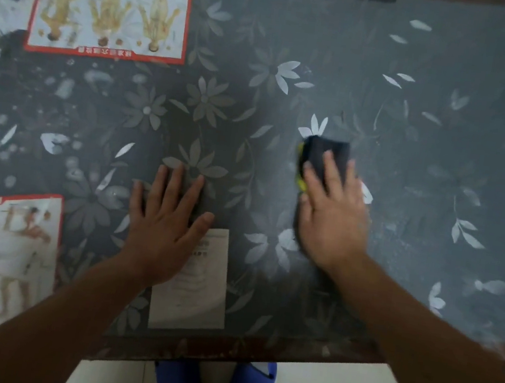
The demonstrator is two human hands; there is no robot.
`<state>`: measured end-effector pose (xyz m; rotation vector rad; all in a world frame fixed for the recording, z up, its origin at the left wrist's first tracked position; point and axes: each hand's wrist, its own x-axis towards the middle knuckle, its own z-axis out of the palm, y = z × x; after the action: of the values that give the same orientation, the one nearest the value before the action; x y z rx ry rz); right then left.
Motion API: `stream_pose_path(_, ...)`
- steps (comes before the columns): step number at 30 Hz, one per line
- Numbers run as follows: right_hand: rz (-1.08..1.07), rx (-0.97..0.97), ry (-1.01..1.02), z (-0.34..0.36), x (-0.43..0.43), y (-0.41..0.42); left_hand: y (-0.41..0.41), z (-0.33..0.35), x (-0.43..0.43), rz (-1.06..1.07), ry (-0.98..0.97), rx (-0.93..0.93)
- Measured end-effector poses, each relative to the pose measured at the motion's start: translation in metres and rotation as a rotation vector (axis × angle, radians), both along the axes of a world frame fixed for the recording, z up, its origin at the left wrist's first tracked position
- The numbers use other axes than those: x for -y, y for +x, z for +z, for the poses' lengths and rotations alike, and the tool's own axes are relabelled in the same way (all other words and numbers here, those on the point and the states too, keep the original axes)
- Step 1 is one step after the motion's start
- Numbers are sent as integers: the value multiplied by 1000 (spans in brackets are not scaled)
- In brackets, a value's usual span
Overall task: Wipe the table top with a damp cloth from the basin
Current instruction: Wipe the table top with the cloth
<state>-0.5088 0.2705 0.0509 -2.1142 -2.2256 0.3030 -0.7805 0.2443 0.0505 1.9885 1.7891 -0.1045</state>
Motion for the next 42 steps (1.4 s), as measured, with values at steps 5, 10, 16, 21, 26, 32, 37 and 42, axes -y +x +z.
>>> stream_pose_path(5, 667, -5, -51, 3, 119, -5, 3, -1, -1, 2, 17, -25)
stream_pose_path(10, 173, 47, 5, -1, 53, 45, 7, -1, -2, 6, 1, -64)
stream_pose_path(16, 136, -47, 0, -3, 108, -54, 3, -1, -2, 8, -8, -12)
stream_pose_path(21, 440, -43, -53, -1, 160, -55, -17, 14, 8, -24, 34, 58)
stream_pose_path(26, -330, -1, -16, 2, 147, 7, -51, 5, 59, -132, -27, -126)
stream_pose_path(32, 132, -138, -9, -2, 189, -165, -63, 4, 50, -93, -124, 103)
stream_pose_path(37, -28, -64, -11, -4, 170, -136, -90, 13, 49, -63, -82, 354)
stream_pose_path(42, -103, -75, 16, 1, 179, -237, -158, 8, 50, -82, 140, 30)
